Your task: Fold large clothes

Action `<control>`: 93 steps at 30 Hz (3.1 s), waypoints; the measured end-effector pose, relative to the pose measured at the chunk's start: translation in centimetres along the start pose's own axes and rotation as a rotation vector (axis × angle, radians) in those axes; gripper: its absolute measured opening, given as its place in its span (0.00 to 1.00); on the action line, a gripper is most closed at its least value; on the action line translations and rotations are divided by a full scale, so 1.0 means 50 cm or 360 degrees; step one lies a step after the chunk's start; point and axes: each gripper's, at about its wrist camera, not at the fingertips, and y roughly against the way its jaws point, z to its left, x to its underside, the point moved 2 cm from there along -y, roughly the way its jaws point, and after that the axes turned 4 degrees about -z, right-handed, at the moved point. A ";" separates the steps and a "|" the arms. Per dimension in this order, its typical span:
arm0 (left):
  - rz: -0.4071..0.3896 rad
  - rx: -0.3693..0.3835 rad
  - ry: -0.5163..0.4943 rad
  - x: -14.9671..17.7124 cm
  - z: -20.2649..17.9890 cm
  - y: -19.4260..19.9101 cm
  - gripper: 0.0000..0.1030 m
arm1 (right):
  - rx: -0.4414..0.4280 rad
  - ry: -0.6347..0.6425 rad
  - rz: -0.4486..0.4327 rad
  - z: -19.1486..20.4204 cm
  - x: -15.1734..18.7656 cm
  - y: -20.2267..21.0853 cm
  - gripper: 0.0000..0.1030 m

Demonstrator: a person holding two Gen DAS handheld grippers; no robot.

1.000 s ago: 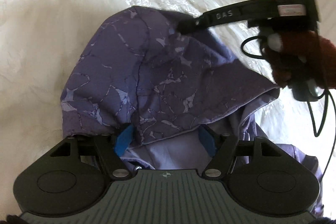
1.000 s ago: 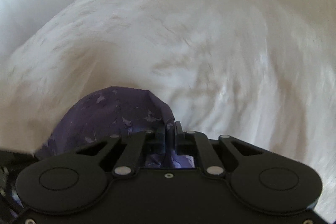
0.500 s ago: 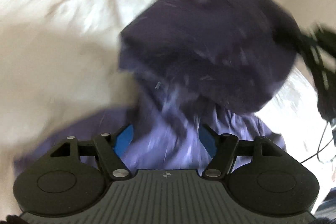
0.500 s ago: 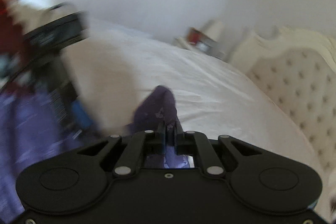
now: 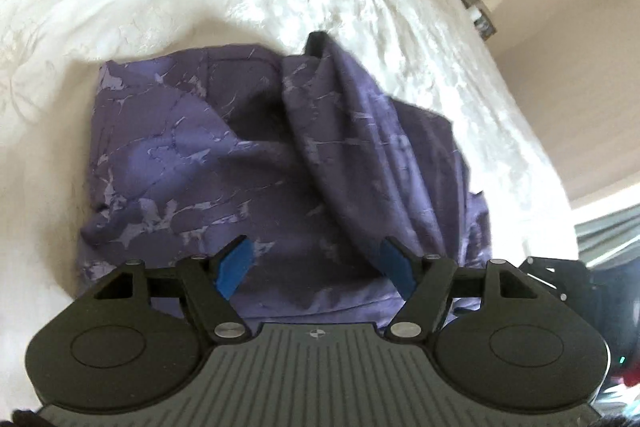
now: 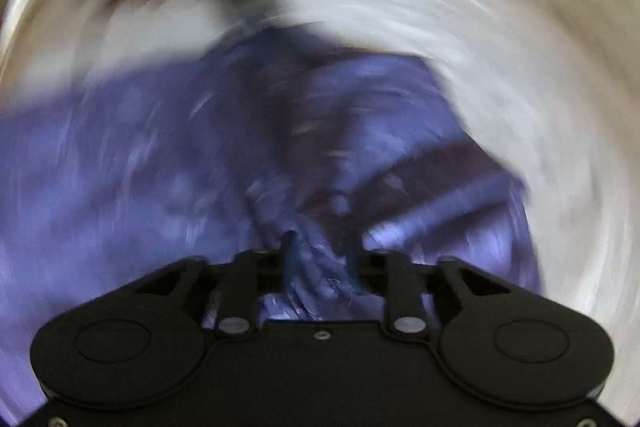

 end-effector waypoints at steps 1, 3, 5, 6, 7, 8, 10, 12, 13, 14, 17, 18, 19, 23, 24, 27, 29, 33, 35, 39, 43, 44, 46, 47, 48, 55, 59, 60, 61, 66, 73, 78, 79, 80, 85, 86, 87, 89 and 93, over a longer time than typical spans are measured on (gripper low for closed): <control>-0.0020 0.0026 0.0019 -0.009 -0.004 0.000 0.68 | 0.0035 -0.0272 -0.0015 -0.031 -0.003 0.011 0.50; -0.0048 0.0084 0.0075 -0.020 -0.010 -0.004 0.69 | 0.0102 -0.0686 -0.0057 -0.090 -0.003 0.024 0.52; -0.0079 0.0148 0.0160 -0.021 -0.018 0.002 0.70 | 0.0178 -0.1046 -0.0095 -0.130 0.023 0.046 0.53; -0.0094 0.0173 0.0205 -0.027 -0.020 -0.004 0.70 | 0.0204 -0.1156 -0.0112 -0.146 0.023 0.041 0.53; -0.0104 0.0185 0.0234 -0.027 -0.030 -0.019 0.70 | 0.0233 -0.1251 -0.0123 -0.162 0.017 0.035 0.53; -0.0109 0.0184 0.0260 -0.030 -0.034 -0.027 0.71 | 0.0261 -0.1322 -0.0118 -0.175 0.018 0.025 0.53; -0.0090 0.0137 0.0284 -0.032 -0.038 -0.052 0.71 | 0.0306 -0.1401 -0.0091 -0.190 0.020 0.001 0.53; -0.0062 0.0046 0.0283 -0.034 -0.043 -0.078 0.70 | 0.0344 -0.1422 -0.0079 -0.202 0.016 -0.024 0.53; -0.0051 -0.0004 0.0284 -0.031 -0.039 -0.089 0.69 | 0.0373 -0.1416 -0.0057 -0.204 0.014 -0.033 0.53; -0.0047 -0.0034 0.0286 -0.029 -0.038 -0.097 0.69 | 0.0396 -0.1410 -0.0047 -0.206 0.012 -0.044 0.53; 0.0024 -0.0042 0.0312 -0.020 -0.035 -0.120 0.42 | 0.0416 -0.1454 0.0003 -0.223 0.015 -0.079 0.53; 0.0057 0.0002 0.0338 -0.016 -0.034 -0.133 0.27 | 0.0394 -0.1489 0.0036 -0.229 0.018 -0.091 0.49; 0.0057 0.0048 0.0355 -0.009 -0.028 -0.130 0.20 | 0.0332 -0.1526 0.0042 -0.233 0.019 -0.102 0.39; -0.0235 0.0194 0.0341 -0.010 -0.048 -0.079 0.09 | -0.0267 -0.1886 -0.0505 -0.266 0.026 -0.051 0.11; -0.0303 0.0223 0.0340 -0.008 -0.048 -0.063 0.09 | -0.0315 -0.1980 -0.0644 -0.275 0.039 -0.033 0.11; -0.0310 0.0095 0.0343 0.010 -0.017 -0.055 0.09 | -0.0124 -0.2178 -0.0565 -0.296 0.114 -0.036 0.13; -0.0227 -0.0049 0.0361 0.031 0.022 -0.074 0.09 | 0.0152 -0.2139 -0.0260 -0.296 0.163 -0.057 0.23; -0.0155 -0.0175 0.0278 0.057 0.043 -0.094 0.13 | 0.0303 -0.1877 -0.0027 -0.266 0.180 -0.064 0.34; -0.0183 -0.0191 0.0281 0.053 0.030 -0.081 0.19 | 0.0371 -0.1772 -0.0031 -0.252 0.158 -0.047 0.41; -0.0339 -0.0350 -0.0013 0.046 -0.043 -0.039 0.27 | 0.0573 -0.1526 -0.0173 -0.217 0.096 0.007 0.47; -0.0418 -0.0374 -0.0404 0.039 -0.126 -0.042 0.33 | 0.0557 -0.1150 -0.0304 -0.159 0.019 0.011 0.48; -0.0393 -0.0360 -0.0477 0.038 -0.139 -0.059 0.35 | 0.0512 -0.1038 -0.0304 -0.140 0.006 -0.001 0.48; -0.0311 -0.0352 -0.0571 0.049 -0.148 -0.096 0.36 | 0.0425 -0.0907 -0.0210 -0.105 0.007 -0.037 0.46; -0.0258 -0.0363 -0.0587 0.061 -0.143 -0.112 0.36 | 0.0393 -0.0884 -0.0130 -0.090 0.020 -0.061 0.46; -0.0176 -0.0387 -0.0591 0.077 -0.135 -0.134 0.36 | 0.0368 -0.0866 -0.0008 -0.076 0.042 -0.087 0.45; -0.0107 -0.0453 -0.0827 0.161 -0.130 -0.166 0.40 | 0.0351 -0.0970 -0.0013 -0.047 0.070 -0.045 0.45; -0.0107 -0.0450 -0.0801 0.156 -0.131 -0.175 0.43 | 0.0320 -0.0971 -0.0235 -0.079 0.011 -0.030 0.47; -0.0105 -0.0452 -0.0806 0.155 -0.130 -0.179 0.44 | 0.0321 -0.0964 -0.0250 -0.092 -0.004 -0.044 0.47; -0.0101 -0.0453 -0.0811 0.157 -0.133 -0.169 0.45 | 0.0337 -0.0940 -0.0250 -0.103 -0.016 -0.059 0.47; -0.0098 -0.0416 -0.0814 0.161 -0.140 -0.171 0.56 | 0.0540 -0.0901 0.0049 -0.166 0.007 -0.159 0.44; -0.0086 -0.0300 -0.0805 0.165 -0.134 -0.137 0.66 | 0.0543 -0.1050 0.0080 -0.188 0.044 -0.113 0.51; -0.0173 -0.0222 -0.0685 0.182 -0.124 -0.046 0.78 | 0.0503 -0.1143 -0.0031 -0.154 0.062 -0.031 0.63; -0.0191 -0.0221 -0.0663 0.190 -0.119 -0.029 0.79 | 0.0507 -0.1170 -0.0036 -0.144 0.069 -0.012 0.64; -0.0211 -0.0227 -0.0643 0.199 -0.112 -0.010 0.81 | 0.0514 -0.1197 -0.0032 -0.135 0.079 0.004 0.66; -0.0203 -0.0295 -0.0592 0.260 -0.068 0.067 0.82 | 0.0554 -0.1267 0.0076 -0.070 0.132 0.064 0.69; -0.0190 -0.0307 -0.0583 0.272 -0.059 0.080 0.82 | 0.0560 -0.1282 0.0101 -0.055 0.146 0.072 0.70; -0.0180 -0.0321 -0.0574 0.283 -0.049 0.093 0.82 | 0.0567 -0.1298 0.0124 -0.041 0.157 0.082 0.70; -0.0154 -0.0346 -0.0552 0.309 -0.028 0.118 0.82 | 0.0591 -0.1342 0.0169 -0.011 0.186 0.102 0.70; -0.0105 -0.0413 -0.0504 0.361 0.012 0.161 0.83 | 0.0626 -0.1449 0.0230 0.046 0.249 0.148 0.70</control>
